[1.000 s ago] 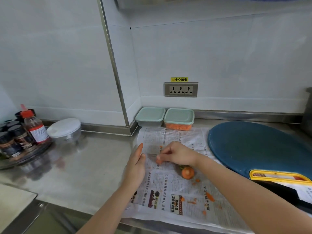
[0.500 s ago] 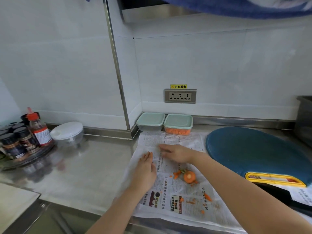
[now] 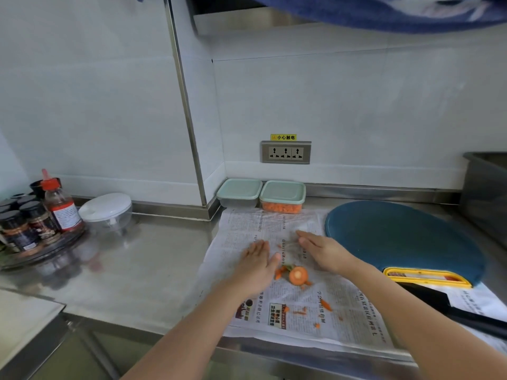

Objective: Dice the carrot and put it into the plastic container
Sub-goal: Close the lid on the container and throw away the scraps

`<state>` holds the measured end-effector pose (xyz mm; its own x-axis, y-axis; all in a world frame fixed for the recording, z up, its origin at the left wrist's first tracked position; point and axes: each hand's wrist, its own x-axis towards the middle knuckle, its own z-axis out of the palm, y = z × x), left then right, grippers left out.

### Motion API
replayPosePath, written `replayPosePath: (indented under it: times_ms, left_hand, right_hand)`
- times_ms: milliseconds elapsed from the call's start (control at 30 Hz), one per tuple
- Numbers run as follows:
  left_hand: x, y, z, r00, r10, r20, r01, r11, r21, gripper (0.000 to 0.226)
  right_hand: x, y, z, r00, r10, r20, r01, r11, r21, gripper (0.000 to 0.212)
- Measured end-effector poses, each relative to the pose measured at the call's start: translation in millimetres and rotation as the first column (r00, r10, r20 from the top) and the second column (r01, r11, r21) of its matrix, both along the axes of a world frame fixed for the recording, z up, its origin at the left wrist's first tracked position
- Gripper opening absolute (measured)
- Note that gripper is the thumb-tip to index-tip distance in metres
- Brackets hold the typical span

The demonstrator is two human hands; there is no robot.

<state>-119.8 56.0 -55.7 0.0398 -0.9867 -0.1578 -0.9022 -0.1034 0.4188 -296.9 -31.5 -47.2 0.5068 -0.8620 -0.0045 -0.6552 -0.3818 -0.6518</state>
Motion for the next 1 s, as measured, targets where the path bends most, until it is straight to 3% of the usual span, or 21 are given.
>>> replayPosePath:
  times_ms: [67,133,200,267,367,433,533,600,667,733,833,933,1000]
  left_hand:
    - [-24,10,3,0.985,-0.057,-0.161,0.055,0.998,-0.017,0.063]
    - [-41,19,8,0.898,-0.037,-0.438,0.025,0.999,-0.034,0.061]
    - [-44,22,11,0.85,0.002,-0.526,-0.08,0.989,-0.126,0.058]
    - [-35,21,12,0.884,0.088,-0.459,-0.216,0.948,-0.233,0.052]
    - [-11,17,3,0.894,0.235,-0.381,-0.315,0.935,-0.163,0.057]
    - [1,17,-6,0.917,0.254,-0.307,-0.299,0.948,-0.109,0.059]
    - [8,25,-13,0.964,0.26,-0.063,-0.266,0.955,-0.133,0.059]
    - [6,35,-12,0.945,0.316,0.08,-0.309,0.947,-0.089,0.062]
    - [-1,41,-10,0.95,0.294,0.106,-0.293,0.956,-0.023,0.065]
    - [-15,43,-12,0.978,0.204,0.041,-0.204,0.979,-0.018,0.067]
    - [-43,45,-13,0.99,0.124,-0.072,-0.13,0.988,-0.083,0.068]
    - [-70,51,-7,0.96,0.065,-0.273,-0.104,0.986,-0.131,0.066]
    - [-80,54,0,0.843,0.041,-0.536,-0.124,0.985,-0.119,0.061]
  right_hand:
    - [4,-3,-4,0.998,0.043,-0.046,-0.042,0.999,0.016,0.047]
    - [13,-3,-3,0.994,0.094,-0.06,-0.092,0.995,0.038,0.047]
    - [23,0,0,0.983,0.163,-0.083,-0.159,0.986,0.056,0.046]
    - [30,7,3,0.962,0.257,-0.098,-0.253,0.966,0.047,0.044]
    - [32,14,4,0.95,0.308,-0.043,-0.304,0.949,0.088,0.039]
    - [24,21,8,0.957,0.282,0.065,-0.289,0.937,0.195,0.031]
    - [4,38,17,0.929,0.255,0.269,-0.339,0.879,0.336,0.038]
    - [-14,50,21,0.897,0.168,0.408,-0.326,0.876,0.357,0.041]
    - [-31,61,27,0.886,0.043,0.461,-0.209,0.926,0.315,0.039]
    - [-45,75,26,0.933,-0.052,0.357,-0.024,0.979,0.204,0.037]
    - [-55,102,8,0.974,-0.201,0.104,0.197,0.979,0.05,0.049]
    - [-49,126,-11,0.974,-0.215,0.068,0.215,0.977,0.007,0.058]
    - [-43,134,-18,0.983,-0.181,0.022,0.182,0.982,-0.043,0.062]
